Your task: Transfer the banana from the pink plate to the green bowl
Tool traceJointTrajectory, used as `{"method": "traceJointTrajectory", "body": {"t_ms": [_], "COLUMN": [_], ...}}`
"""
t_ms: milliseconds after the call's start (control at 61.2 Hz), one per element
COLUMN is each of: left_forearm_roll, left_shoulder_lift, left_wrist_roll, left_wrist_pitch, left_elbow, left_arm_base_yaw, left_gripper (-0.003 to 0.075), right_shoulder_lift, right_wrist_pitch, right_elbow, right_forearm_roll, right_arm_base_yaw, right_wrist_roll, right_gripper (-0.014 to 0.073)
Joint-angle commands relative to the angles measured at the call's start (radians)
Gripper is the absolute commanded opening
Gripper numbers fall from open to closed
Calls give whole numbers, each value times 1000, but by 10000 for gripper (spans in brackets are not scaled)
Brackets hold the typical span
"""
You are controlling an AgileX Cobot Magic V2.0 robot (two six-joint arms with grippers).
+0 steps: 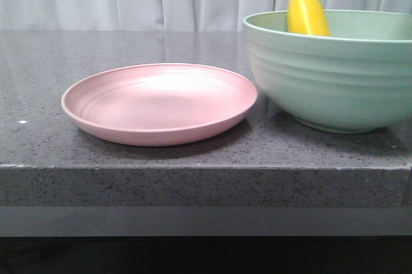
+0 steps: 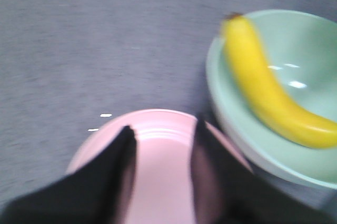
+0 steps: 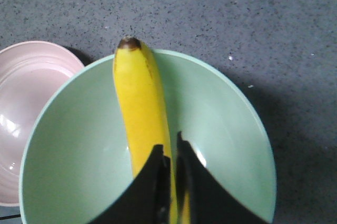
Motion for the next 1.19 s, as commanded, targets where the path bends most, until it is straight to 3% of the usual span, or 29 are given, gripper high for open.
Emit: {"method": "traceJointTrajectory", "body": {"t_ms": [0,180,442,605,719,932,1177], "left_forearm_roll": [12,12,10,19,19,19,14], "left_shoulder_lift": [-35,-75,-366,-594,-760,-1007,-1141], "left_wrist_roll": [-19,-19,-42,-42,-42,-42,-42], "left_wrist_pitch": [-59,-42,-213,-297,-332,-338,-336], "left_elbow": [-34,-3,288,520,659,858,920], "left_arm_base_yaw": [81,243,374,388,388,388,388], "left_gripper": [-23,-20,-20,-20,-20,-20,-20], "right_shoulder_lift": [-49,-108,-414,-662,-829,-1098,-1228], "right_wrist_pitch": [-6,-14,-293,-492,-552,-567,-526], "right_elbow": [-35,-25,256,517,669,888,955], "right_forearm_roll": [-24,-128,-123,-122,-122,-122,-109], "right_arm_base_yaw": [-6,-6,-5,-5,-5,-5,-5], "right_wrist_roll": [16,38,22,22,22,22,22], "right_gripper": [-61,-58,-58,-58,-58,-58,-58]}}
